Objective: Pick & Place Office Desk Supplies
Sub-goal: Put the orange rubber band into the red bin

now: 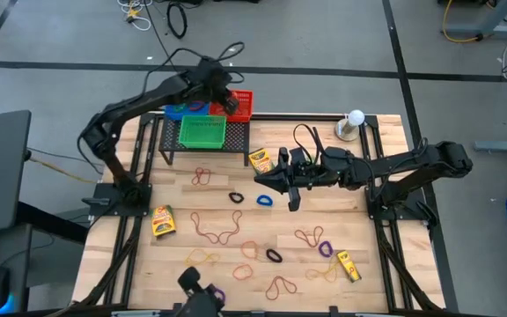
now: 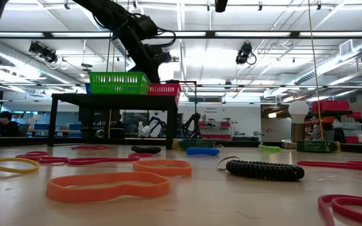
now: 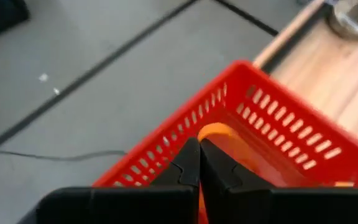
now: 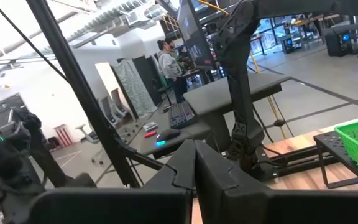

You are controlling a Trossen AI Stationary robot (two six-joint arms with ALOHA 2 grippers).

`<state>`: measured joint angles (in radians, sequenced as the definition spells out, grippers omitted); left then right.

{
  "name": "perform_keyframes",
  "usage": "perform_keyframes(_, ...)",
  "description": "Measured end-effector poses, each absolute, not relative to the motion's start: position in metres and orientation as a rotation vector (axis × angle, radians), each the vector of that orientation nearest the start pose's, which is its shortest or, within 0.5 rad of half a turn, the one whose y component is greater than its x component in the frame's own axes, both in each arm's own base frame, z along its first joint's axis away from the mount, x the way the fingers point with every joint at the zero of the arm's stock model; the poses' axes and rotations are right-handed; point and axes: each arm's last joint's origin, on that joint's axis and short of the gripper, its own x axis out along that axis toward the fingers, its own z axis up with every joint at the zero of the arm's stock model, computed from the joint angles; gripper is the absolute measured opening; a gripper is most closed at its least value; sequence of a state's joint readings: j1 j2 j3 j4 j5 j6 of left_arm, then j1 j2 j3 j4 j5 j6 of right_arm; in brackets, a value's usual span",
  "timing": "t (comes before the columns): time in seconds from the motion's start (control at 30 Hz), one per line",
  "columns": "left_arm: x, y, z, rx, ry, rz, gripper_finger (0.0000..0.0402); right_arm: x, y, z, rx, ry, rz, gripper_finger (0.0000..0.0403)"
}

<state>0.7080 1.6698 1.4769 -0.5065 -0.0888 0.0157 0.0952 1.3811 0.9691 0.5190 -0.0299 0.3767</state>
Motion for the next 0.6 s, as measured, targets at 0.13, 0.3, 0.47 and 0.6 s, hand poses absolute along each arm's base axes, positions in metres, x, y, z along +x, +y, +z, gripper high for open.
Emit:
perform_keyframes(0.13,0.283,0.246,0.310,-0.231,0.706,0.744,0.0018,0.313,0.031,0.330,0.380,-0.083,0.141,0.0008)
perform_keyframes(0.3,0.284,0.245,0.309,-0.221,0.716,0.742,0.0073,0.313,0.030,0.330,0.375,-0.088,0.115,0.0004)
perform_keyframes(0.47,0.280,0.242,0.318,-0.209,0.694,0.744,0.0123,0.313,0.030,0.330,0.373,-0.088,0.115,0.0011)
perform_keyframes(0.6,0.273,0.237,0.331,-0.178,0.674,0.741,0.0145,0.313,0.030,0.330,0.369,-0.088,0.115,0.0010)
